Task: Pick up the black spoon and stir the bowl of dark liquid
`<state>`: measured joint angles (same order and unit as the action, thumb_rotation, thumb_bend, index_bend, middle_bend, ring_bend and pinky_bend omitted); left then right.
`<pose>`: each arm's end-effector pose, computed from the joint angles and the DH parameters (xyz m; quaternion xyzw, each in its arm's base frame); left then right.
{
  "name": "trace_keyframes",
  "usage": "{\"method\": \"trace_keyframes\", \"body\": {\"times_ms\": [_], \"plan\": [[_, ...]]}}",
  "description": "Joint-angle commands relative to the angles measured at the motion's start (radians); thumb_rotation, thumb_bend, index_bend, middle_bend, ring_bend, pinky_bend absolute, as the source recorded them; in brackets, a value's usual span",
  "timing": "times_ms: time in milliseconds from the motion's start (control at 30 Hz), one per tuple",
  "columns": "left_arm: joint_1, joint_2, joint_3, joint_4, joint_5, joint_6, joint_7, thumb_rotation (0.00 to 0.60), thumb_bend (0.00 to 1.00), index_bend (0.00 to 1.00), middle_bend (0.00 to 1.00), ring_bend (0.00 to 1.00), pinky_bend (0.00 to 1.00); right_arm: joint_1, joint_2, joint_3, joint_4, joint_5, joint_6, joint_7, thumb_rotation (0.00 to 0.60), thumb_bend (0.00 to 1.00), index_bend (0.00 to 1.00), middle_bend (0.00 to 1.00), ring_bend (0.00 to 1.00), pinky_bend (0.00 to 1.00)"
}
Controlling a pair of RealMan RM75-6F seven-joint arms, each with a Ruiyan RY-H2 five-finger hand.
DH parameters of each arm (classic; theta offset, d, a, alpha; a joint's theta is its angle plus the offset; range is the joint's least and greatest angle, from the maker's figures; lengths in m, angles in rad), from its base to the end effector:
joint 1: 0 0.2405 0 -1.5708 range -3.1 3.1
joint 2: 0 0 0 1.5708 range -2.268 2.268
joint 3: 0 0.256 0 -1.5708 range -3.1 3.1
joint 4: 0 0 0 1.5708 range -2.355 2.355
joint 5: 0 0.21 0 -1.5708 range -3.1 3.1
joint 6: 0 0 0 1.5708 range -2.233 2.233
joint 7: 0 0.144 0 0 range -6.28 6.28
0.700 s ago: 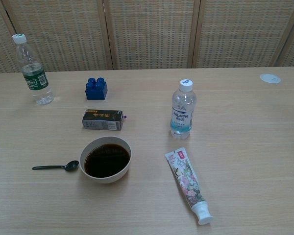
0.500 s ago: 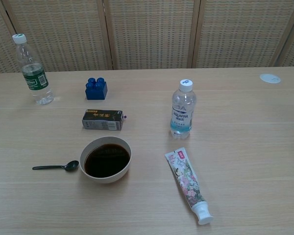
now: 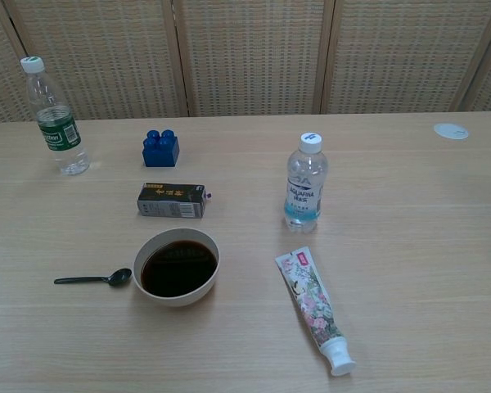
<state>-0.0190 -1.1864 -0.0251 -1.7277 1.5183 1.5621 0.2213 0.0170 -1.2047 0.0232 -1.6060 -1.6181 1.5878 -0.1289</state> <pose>-0.2881 0.1545 0.1358 -0.5858 -0.3789 -0.3741 0.6110 -0.2962 -0.1536 0.1368 0.6077 -0.3458 0.3995 0.5929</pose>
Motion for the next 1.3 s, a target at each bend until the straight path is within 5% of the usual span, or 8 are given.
{"method": "trace_keyframes", "body": {"times_ms": [33,567,633,733,900,1300], "plan": [[-0.007,-0.002,-0.003,-0.001,-0.008,-0.014,0.005,0.6,0.28,0.0,0.0,0.0,0.0,-0.001,-0.001,0.001,0.002,0.001,0.001,0.002,0.6,0.2,0.23,0.14,0.01,0.01],[-0.132,-0.026,-0.033,-0.009,-0.088,-0.219,0.114,0.6,0.28,0.0,0.02,0.02,0.02,0.006,-0.003,0.001,0.0,0.008,-0.021,-0.007,0.6,0.2,0.23,0.14,0.01,0.01],[-0.15,-0.037,-0.042,-0.01,-0.103,-0.238,0.141,0.6,0.28,0.0,0.09,0.09,0.07,0.006,-0.002,0.001,-0.002,0.011,-0.022,-0.01,0.6,0.2,0.23,0.14,0.01,0.01],[-0.185,-0.061,-0.057,0.007,-0.127,-0.275,0.179,0.6,0.28,0.05,0.25,0.25,0.29,0.005,-0.002,0.001,-0.002,0.015,-0.025,-0.011,0.6,0.2,0.23,0.14,0.01,0.01],[-0.241,-0.09,-0.071,0.041,-0.154,-0.348,0.212,0.6,0.28,0.23,0.64,0.62,0.58,0.005,-0.001,0.001,-0.004,0.017,-0.027,-0.014,0.6,0.2,0.23,0.14,0.01,0.01],[-0.342,-0.189,-0.087,0.134,-0.269,-0.468,0.31,0.6,0.28,0.41,0.84,0.79,0.7,0.007,0.001,0.002,-0.008,0.026,-0.037,-0.02,0.6,0.2,0.23,0.14,0.01,0.01]]}}
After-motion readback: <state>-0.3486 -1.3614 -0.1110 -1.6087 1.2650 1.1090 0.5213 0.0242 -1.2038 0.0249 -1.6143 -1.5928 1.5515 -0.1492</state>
